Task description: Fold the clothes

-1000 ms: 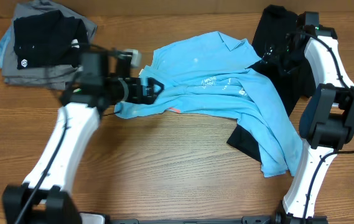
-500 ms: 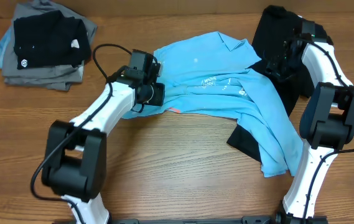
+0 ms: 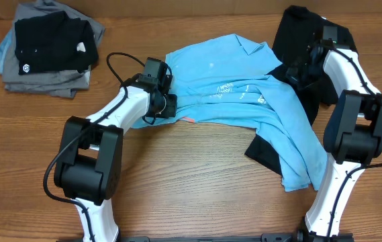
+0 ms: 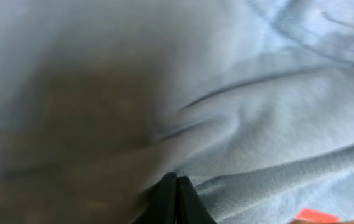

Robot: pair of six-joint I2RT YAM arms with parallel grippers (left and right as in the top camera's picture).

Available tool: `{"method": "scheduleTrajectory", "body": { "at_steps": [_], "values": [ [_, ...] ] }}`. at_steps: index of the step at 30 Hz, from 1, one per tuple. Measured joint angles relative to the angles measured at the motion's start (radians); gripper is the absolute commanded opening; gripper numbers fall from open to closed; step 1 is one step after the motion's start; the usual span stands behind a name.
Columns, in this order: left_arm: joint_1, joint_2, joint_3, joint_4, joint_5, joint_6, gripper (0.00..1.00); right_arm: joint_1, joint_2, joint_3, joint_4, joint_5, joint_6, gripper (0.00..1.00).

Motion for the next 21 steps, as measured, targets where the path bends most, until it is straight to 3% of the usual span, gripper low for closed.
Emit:
{"method": "scheduleTrajectory", "body": {
  "at_steps": [5, 14, 21],
  "values": [
    [0.061, 0.0, 0.011, -0.055, -0.02, -0.017, 0.04, -0.017, -0.005, 0.0, -0.017, 0.043, 0.041, 0.04],
    [0.259, 0.0, 0.021, -0.127, -0.035, -0.061, 0.04, -0.184, 0.0, 0.042, -0.109, 0.218, 0.051, 0.04],
    [0.315, -0.001, 0.023, -0.142, -0.049, -0.062, 0.04, -0.292, 0.046, 0.183, -0.228, 0.388, 0.069, 0.04]
  ]
}}
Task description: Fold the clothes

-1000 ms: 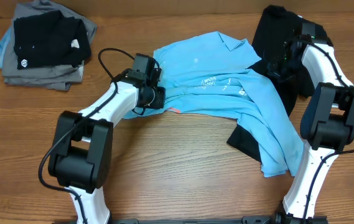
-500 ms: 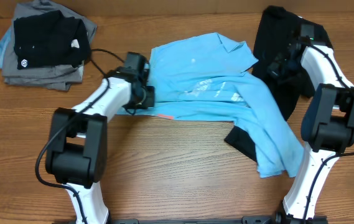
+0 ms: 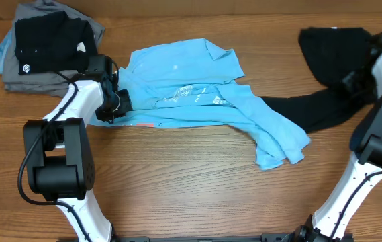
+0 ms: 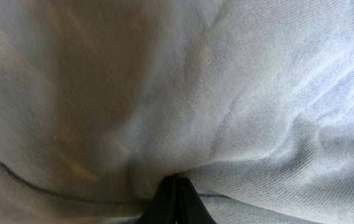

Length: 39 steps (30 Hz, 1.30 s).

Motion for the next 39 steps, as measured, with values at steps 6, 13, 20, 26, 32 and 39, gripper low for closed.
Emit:
{"method": "scheduleTrajectory", "body": {
  "at_steps": [6, 13, 20, 26, 32, 39],
  "values": [
    [0.0, 0.0, 0.0, 0.0, -0.004, -0.002, 0.06, -0.092, 0.008, 0.232, -0.141, 0.027, 0.05, 0.04],
    [0.0, -0.002, 0.005, 0.003, -0.011, -0.021, 0.58, -0.152, 0.008, 0.415, -0.269, 0.019, 0.117, 0.99],
    [0.0, -0.003, 0.008, 0.0, -0.041, -0.026, 0.96, -0.101, 0.008, 0.45, -0.373, -0.101, 0.132, 1.0],
    [0.0, -0.003, 0.008, 0.001, -0.061, -0.029, 1.0, 0.014, 0.008, 0.45, -0.454, -0.254, 0.063, 1.0],
    [0.0, -0.003, 0.008, 0.001, -0.058, -0.029, 1.0, 0.181, 0.008, 0.424, -0.52, -0.248, 0.026, 1.0],
    [0.001, -0.003, 0.008, 0.001, -0.054, -0.029, 1.0, 0.308, 0.008, 0.226, -0.52, -0.182, 0.035, 0.98]
  ]
}}
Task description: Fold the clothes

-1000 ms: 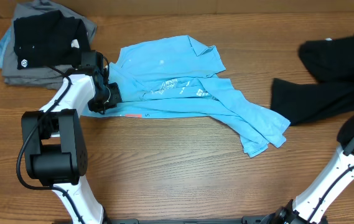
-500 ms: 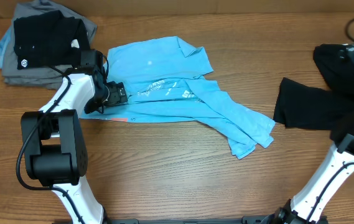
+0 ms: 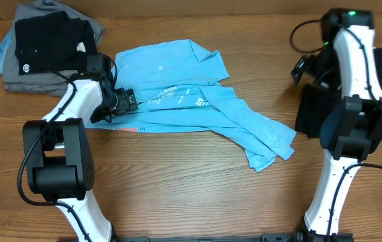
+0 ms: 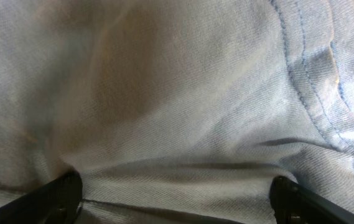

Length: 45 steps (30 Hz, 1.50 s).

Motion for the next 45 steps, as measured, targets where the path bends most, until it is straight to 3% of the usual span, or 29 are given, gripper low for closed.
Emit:
{"method": "scheduleTrajectory", "body": {
  "at_steps": [6, 13, 14, 15, 17, 18, 19, 27, 32, 45],
  "values": [
    [0.0, 0.0, 0.0, 0.0, 0.0, 0.0, 1.0, -0.015, 0.0, -0.14, 0.035, 0.031, 0.009, 0.94],
    [0.0, 0.0, 0.0, 0.0, 0.0, 0.0, 1.0, -0.058, 0.0, -0.293, 0.184, -0.018, -0.064, 0.82],
    [0.0, 0.0, 0.0, 0.0, 0.0, 0.0, 1.0, -0.061, 0.0, -0.303, 0.192, -0.023, -0.069, 0.77],
    [0.0, 0.0, 0.0, 0.0, 0.0, 0.0, 1.0, -0.066, 0.0, -0.322, 0.205, -0.042, -0.08, 0.56],
    [0.0, 0.0, 0.0, 0.0, 0.002, 0.0, 1.0, -0.07, -0.017, -0.355, 0.233, -0.06, -0.094, 0.28],
    [0.0, 0.0, 0.0, 0.0, 0.002, 0.0, 1.0, -0.073, -0.022, -0.369, 0.246, -0.067, -0.099, 0.09],
    [0.001, 0.0, 0.0, 0.0, 0.002, 0.0, 1.0, -0.073, -0.026, -0.381, 0.255, -0.067, -0.099, 0.04],
    [0.004, 0.0, 0.0, 0.0, 0.007, 0.0, 1.0, -0.116, -0.037, -0.392, 0.24, -0.076, -0.009, 0.04],
    [0.004, 0.0, 0.0, 0.0, 0.007, 0.0, 1.0, -0.215, -0.071, -0.41, 0.208, -0.057, 0.078, 0.04],
    [0.004, 0.0, 0.0, 0.0, 0.008, 0.0, 1.0, -0.597, -0.545, -0.416, 0.105, -0.026, 0.209, 0.05]
  ]
}}
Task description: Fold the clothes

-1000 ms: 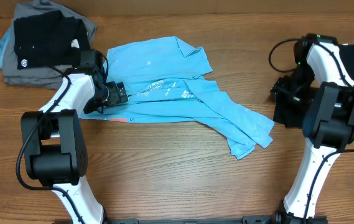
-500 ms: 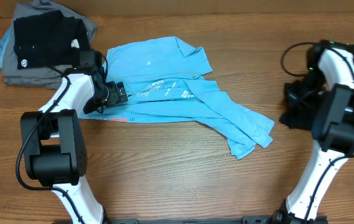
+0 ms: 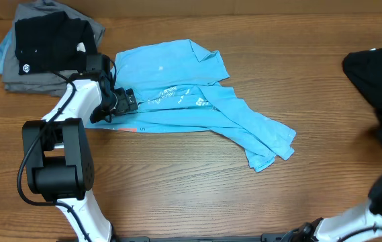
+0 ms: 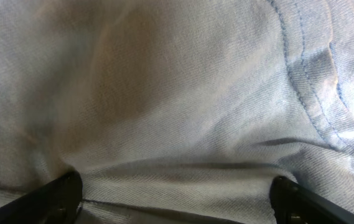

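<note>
A light blue shirt point(image 3: 177, 94) lies crumpled on the wooden table point(image 3: 177, 188), its collar toward the back and one end trailing to the front right. My left gripper point(image 3: 123, 101) rests on the shirt's left edge. The left wrist view is filled with the shirt's fabric point(image 4: 177, 93). There the left gripper point(image 4: 177, 196) is open, its fingers point(image 4: 61, 196) wide apart and pressed on the cloth. A black garment point(image 3: 378, 70) bulks at the right edge. The right gripper is out of view.
A stack of folded clothes point(image 3: 46, 47), black on top of grey and blue, sits at the back left corner. A lower part of the right arm shows at the front right edge.
The right arm, which stood upright at the back right, has left most of the view. The black garment now bulks at the upper right edge. The left gripper and blue shirt are unchanged.
First my left gripper was shut on the blue shirt near the table's middle, with the black garment partly under the shirt at the right. Then the shirt lay further left and the black garment stretched rightward. Later the left gripper was open and the black garment was off the shirt.
</note>
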Robot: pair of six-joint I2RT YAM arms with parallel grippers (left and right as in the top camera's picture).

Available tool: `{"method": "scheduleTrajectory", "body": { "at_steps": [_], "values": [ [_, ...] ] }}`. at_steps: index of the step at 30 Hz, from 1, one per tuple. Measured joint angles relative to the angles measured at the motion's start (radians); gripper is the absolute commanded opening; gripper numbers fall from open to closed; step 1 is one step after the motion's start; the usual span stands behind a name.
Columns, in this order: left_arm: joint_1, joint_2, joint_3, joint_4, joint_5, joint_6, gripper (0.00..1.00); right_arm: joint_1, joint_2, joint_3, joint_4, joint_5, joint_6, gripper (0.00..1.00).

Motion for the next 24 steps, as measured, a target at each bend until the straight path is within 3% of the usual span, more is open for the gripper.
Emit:
{"method": "scheduleTrajectory", "body": {
  "at_steps": [10, 11, 12, 18, 24],
  "values": [
    [0.009, -0.002, 0.0, 0.0, 0.029, 0.0, 1.0, -0.303, -0.118, 0.0, -0.033, -0.029, 0.037, 0.26],
    [0.009, -0.002, 0.0, 0.0, 0.031, 0.0, 1.0, -0.327, -0.119, 0.0, -0.031, -0.042, 0.038, 0.73],
    [0.009, -0.002, 0.0, 0.0, 0.032, 0.0, 1.0, -0.345, -0.119, 0.0, -0.028, -0.05, 0.037, 1.0],
    [0.009, -0.002, 0.001, -0.005, 0.032, 0.0, 1.0, -0.434, -0.119, 0.0, -0.005, -0.109, 0.04, 1.0],
    [0.009, -0.002, 0.001, -0.005, 0.033, 0.0, 1.0, -0.38, -0.119, 0.0, 0.0, -0.178, -0.01, 1.0]
  ]
}}
